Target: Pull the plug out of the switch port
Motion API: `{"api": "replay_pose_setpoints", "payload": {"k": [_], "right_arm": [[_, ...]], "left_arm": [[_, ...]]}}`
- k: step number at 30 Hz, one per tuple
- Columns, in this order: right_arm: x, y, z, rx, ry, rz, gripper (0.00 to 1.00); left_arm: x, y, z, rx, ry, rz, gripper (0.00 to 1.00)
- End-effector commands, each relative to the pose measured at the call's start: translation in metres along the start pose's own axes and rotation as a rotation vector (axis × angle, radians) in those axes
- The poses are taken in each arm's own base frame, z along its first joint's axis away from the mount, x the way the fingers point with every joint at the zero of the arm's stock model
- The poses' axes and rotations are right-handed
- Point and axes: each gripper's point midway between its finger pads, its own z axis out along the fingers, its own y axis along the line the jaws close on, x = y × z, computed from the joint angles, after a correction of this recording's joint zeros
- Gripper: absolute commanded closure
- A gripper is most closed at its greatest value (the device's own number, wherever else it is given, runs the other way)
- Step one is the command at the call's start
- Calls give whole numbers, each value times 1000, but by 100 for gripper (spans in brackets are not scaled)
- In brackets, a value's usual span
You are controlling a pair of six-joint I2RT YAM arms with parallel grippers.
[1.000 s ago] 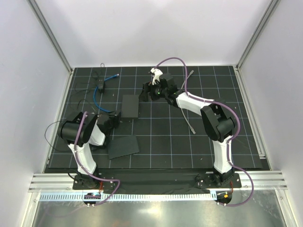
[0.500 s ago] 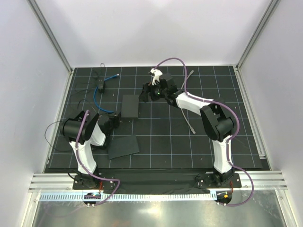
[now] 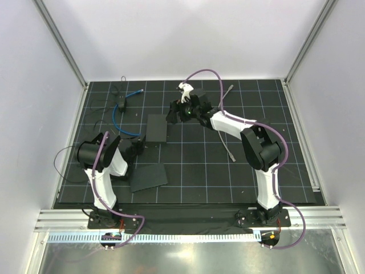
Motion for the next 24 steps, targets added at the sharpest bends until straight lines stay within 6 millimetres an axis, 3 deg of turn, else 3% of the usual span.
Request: {"api": "replay_pose_setpoints", "payload": {"k": [1, 6, 12, 13, 14, 15, 17, 24], "right_arm": [[-22, 26, 4, -20, -41, -72, 18], [-24, 54, 12, -41, -35, -114, 22], [-6, 75, 34, 4, 43, -195, 30], [3, 67, 36, 57, 80, -202, 32], [-5, 75, 39, 67, 70, -235, 36], [8, 69, 42, 107, 112, -242, 37], [5, 61, 44, 199, 104, -265, 39], [8, 68, 54, 327, 121, -322, 35]], "left_arm": [[-9, 51, -4, -161, -31, 96, 89], [-8, 51, -5, -158, -24, 106, 100], [-9, 54, -9, -157, -23, 112, 100], [-9, 54, -9, -156, -25, 113, 100], [-9, 52, -9, -142, -25, 113, 100], [-10, 55, -10, -146, -25, 116, 100], [-9, 52, -9, -128, -25, 113, 100], [-9, 56, -11, -122, -24, 108, 100]]}}
